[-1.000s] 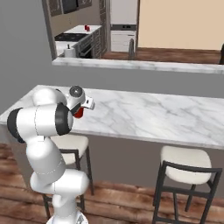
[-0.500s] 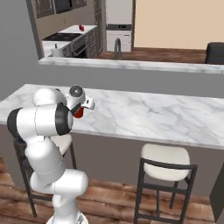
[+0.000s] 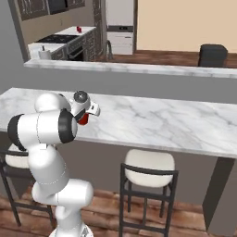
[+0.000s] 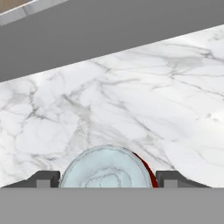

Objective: Four empty soda cans are scattered around the kitchen. Gather all the cans and cluster them next to the stove for recycling.

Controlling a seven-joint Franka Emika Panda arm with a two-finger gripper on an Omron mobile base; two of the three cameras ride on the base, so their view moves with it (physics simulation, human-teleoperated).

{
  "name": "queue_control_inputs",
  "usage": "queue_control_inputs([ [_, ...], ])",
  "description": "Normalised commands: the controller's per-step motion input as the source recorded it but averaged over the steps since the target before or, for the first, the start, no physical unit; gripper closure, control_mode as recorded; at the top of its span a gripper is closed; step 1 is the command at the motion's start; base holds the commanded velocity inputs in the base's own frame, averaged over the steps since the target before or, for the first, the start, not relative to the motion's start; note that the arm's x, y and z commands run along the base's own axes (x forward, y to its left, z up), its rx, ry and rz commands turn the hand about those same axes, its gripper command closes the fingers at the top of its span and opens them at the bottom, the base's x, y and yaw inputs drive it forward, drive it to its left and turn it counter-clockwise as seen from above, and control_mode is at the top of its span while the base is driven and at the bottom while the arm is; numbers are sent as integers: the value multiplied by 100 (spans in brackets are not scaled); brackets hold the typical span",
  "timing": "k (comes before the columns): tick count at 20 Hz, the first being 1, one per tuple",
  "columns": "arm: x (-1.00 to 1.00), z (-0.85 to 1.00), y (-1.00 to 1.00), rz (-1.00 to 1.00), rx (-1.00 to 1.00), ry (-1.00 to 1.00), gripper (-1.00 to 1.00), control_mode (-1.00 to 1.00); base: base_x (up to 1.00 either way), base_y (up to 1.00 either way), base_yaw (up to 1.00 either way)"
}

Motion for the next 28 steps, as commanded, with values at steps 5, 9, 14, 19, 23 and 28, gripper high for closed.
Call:
queue_control_inputs([
  [5, 0, 0, 0, 0, 0, 0, 100, 100, 0, -58, 0],
  [9, 0, 0, 0, 0, 0, 0, 100, 100, 0, -61, 0],
  [14, 0, 0, 0, 0, 0, 0, 100, 100, 0, -59, 0],
  [19, 0, 0, 0, 0, 0, 0, 100, 100, 0, -61, 0],
  [23, 0, 0, 0, 0, 0, 0, 100, 100, 0, -63, 0],
  [28, 0, 0, 0, 0, 0, 0, 100, 100, -6, -62, 0],
])
